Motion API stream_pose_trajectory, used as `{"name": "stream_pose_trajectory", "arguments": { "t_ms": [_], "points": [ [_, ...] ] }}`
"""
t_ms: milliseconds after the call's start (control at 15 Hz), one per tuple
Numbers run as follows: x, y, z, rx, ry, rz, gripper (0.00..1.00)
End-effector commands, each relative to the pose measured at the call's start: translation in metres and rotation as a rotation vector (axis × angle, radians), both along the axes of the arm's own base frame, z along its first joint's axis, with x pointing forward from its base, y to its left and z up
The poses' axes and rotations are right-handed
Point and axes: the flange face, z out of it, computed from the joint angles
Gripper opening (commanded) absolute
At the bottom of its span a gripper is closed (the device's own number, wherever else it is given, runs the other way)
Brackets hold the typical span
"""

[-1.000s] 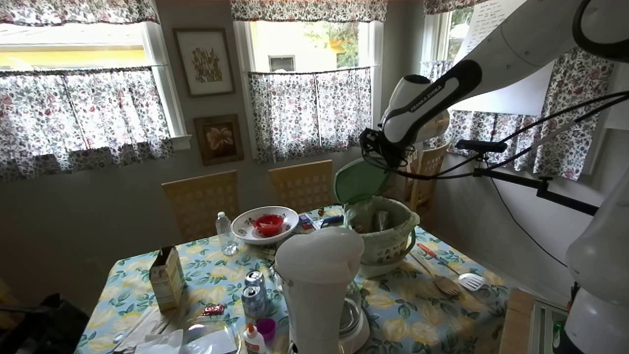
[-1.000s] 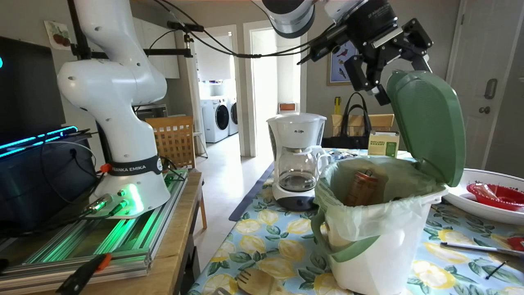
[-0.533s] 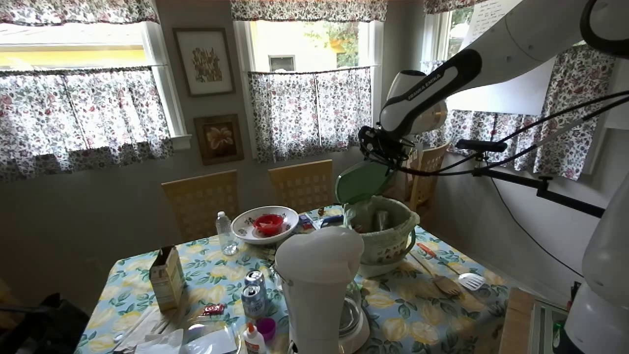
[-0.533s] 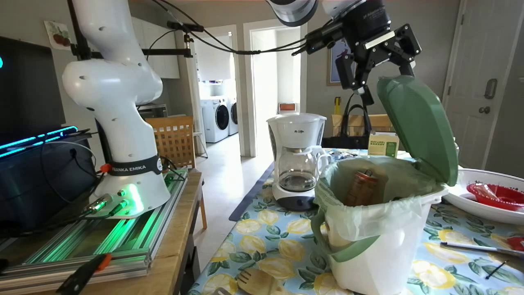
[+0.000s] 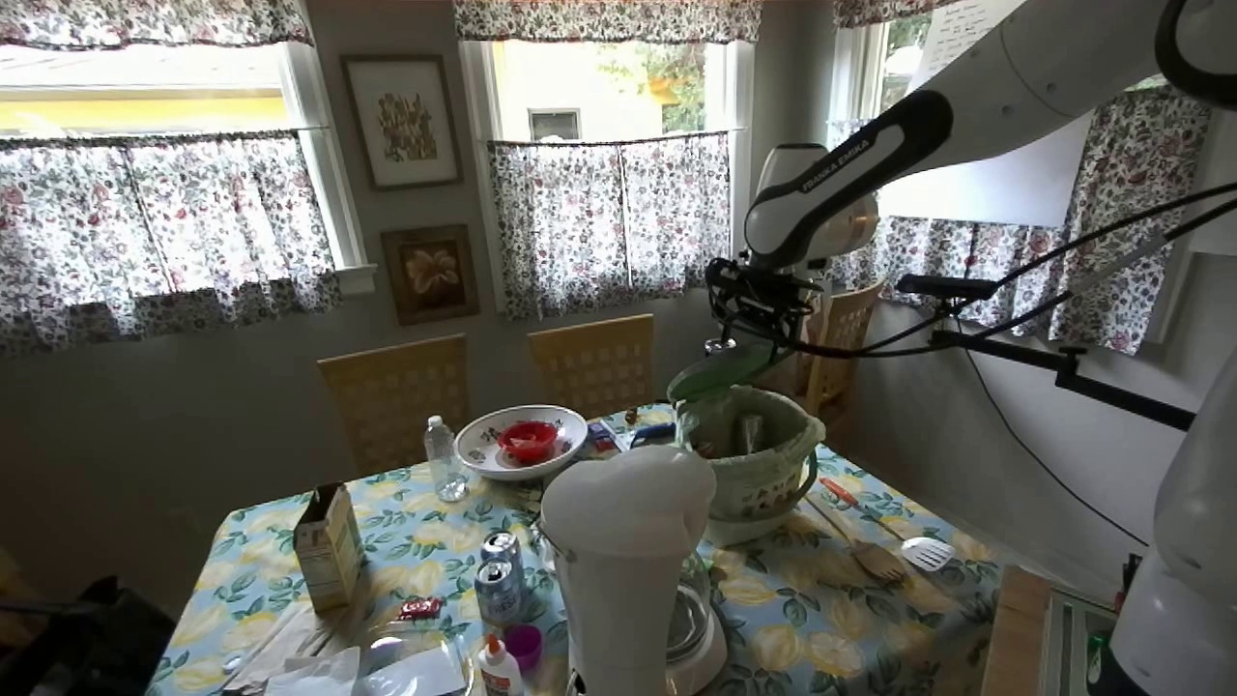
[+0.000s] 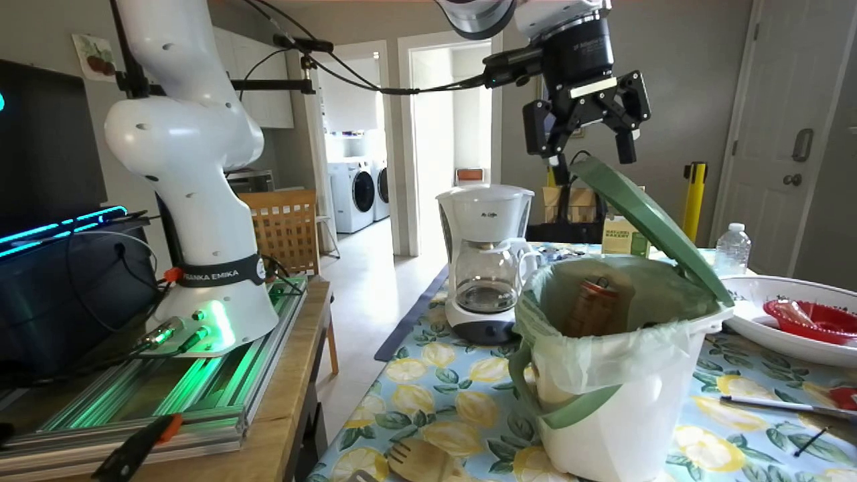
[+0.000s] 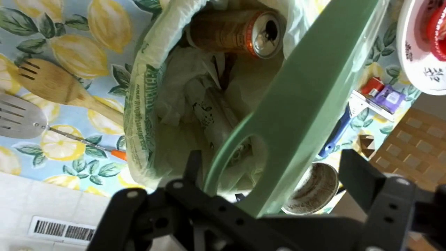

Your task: Pick up the two cans from the table and put them in the bin

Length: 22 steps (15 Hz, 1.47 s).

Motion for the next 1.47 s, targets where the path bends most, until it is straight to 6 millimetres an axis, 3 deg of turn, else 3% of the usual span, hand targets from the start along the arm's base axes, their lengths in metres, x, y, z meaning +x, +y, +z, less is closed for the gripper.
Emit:
{"name": "stream_pose_trajectory", "arguments": {
  "t_ms": [0, 533, 1067, 1400],
  "points": [
    [-0.011, 0.015, -0.001, 0.041, 0.056, 0.054, 1.00],
    [-0.040, 0.043, -0.015, 0.068, 0.211, 0.187, 1.00],
    [-0.071, 0.040, -0.018, -0.074, 0.179, 0.555, 1.00],
    [-0.081, 0.028, -0.020, -0.208, 0.118, 0.774, 1.00]
  ]
}}
